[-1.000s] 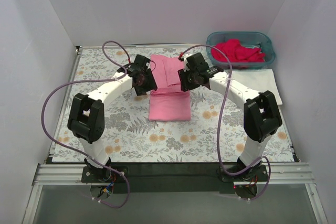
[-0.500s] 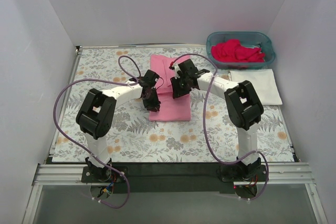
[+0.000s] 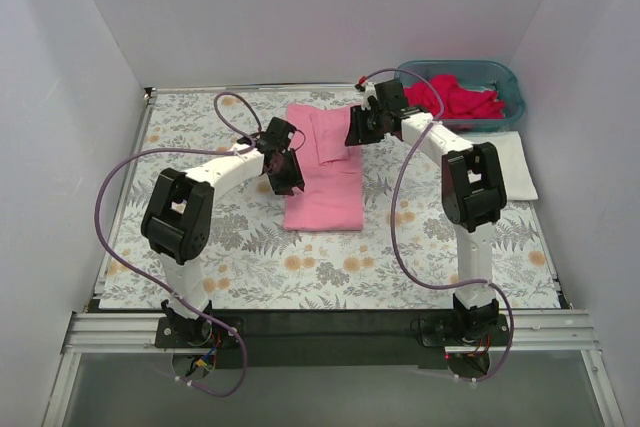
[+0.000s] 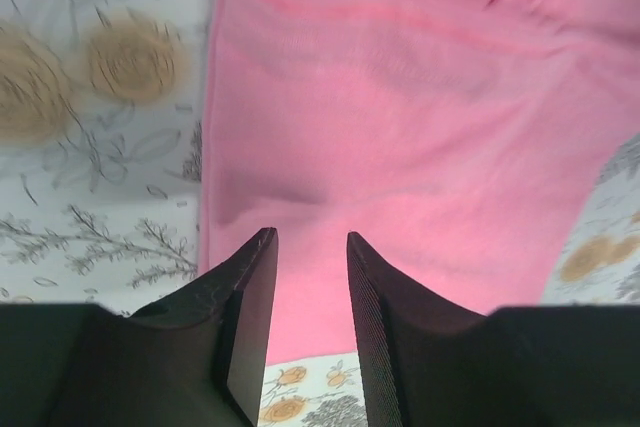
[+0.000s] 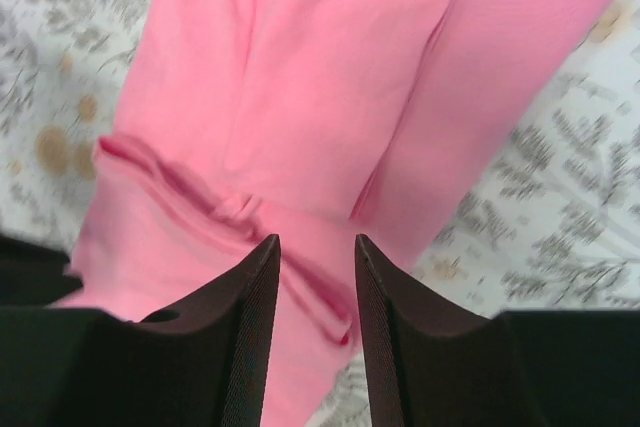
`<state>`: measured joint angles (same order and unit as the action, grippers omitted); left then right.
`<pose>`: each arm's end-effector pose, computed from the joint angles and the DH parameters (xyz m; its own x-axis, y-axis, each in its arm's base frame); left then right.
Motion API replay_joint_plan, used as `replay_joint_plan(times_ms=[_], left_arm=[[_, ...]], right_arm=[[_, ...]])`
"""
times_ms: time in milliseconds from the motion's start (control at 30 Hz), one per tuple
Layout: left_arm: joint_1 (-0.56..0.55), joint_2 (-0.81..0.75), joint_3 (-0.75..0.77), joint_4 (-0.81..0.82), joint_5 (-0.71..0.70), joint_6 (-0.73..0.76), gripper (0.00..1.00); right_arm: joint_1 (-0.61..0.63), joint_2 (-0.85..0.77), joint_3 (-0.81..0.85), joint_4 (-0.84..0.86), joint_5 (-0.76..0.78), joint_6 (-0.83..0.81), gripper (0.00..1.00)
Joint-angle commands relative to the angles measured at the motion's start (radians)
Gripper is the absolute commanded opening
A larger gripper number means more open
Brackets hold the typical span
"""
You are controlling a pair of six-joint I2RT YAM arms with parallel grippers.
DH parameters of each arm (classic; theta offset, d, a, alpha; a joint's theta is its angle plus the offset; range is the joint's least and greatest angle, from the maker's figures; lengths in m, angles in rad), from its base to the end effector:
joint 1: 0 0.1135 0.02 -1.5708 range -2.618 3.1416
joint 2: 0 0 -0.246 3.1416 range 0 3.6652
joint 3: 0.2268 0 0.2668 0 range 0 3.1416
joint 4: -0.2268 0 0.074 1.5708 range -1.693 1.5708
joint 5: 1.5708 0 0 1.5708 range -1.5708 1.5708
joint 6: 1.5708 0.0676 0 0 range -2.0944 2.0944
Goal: Fold and stack the t-shirts
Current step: Fold the tshirt
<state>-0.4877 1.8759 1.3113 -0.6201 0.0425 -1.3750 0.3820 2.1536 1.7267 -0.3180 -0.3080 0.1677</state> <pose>0.3511 -0.1895 0.1286 -0.6323 -0.7739 -0.0346 -0.7089 0.5961 -0.3770 0.4736 0.2123 0.1720 -0.7140 -0.1154 -0.6905 -0.4491 0.8321 0.3253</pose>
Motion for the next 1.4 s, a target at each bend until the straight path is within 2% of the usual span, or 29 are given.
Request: replay_joint_plan(times_ms=[0,133,267,367,500,633,667,767,900,967,1100,1200,1367], left_arm=[[0.041,-0.023,0.080,0.025,0.028,0.027,0.34],[0.041,-0.047,0.077,0.014,0.128,0.051,0.34],[0.041,-0.118,-0.054,0.017,0.267,0.073,0.26],[0.041,-0.139,-0.153,0.036,0.341,0.094,0.21],[0.041,-0.123,-0.228,0.048,0.323,0.116,0.10],[0.069,-0.071,-0.290,0.056,0.286,0.097,0.01],[0.093,-0.067,-0.305,0.060,0.281,0.090,0.00],[0.127,-0.081,-0.366,0.063,0.277,0.086,0.00],[0.146,-0.139,-0.385,0.057,0.286,0.091,0.02],[0.146,-0.165,-0.344,0.049,0.298,0.090,0.08],[0.147,-0.182,-0.209,0.066,0.290,0.071,0.12],[0.156,-0.112,-0.072,0.094,0.292,0.045,0.12],[0.172,0.080,0.104,0.163,0.280,0.028,0.12]], right_arm=[[0.014,-0.118,-0.087,0.008,-0.176,0.013,0.37],[0.015,-0.231,-0.271,0.057,-0.377,0.061,0.37],[0.031,-0.325,-0.478,0.129,-0.546,0.087,0.41],[0.052,-0.356,-0.601,0.161,-0.604,0.070,0.41],[0.054,-0.331,-0.693,0.197,-0.608,0.032,0.39],[0.029,-0.226,-0.733,0.212,-0.599,-0.007,0.32],[0.015,-0.210,-0.749,0.218,-0.592,-0.008,0.28],[-0.038,-0.205,-0.789,0.235,-0.565,-0.005,0.26],[-0.057,-0.276,-0.782,0.231,-0.579,0.021,0.26],[-0.055,-0.325,-0.762,0.229,-0.597,0.055,0.27],[-0.057,-0.362,-0.635,0.230,-0.588,0.090,0.27],[-0.055,-0.316,-0.550,0.232,-0.571,0.111,0.27],[-0.061,-0.143,-0.354,0.249,-0.530,0.136,0.28]])
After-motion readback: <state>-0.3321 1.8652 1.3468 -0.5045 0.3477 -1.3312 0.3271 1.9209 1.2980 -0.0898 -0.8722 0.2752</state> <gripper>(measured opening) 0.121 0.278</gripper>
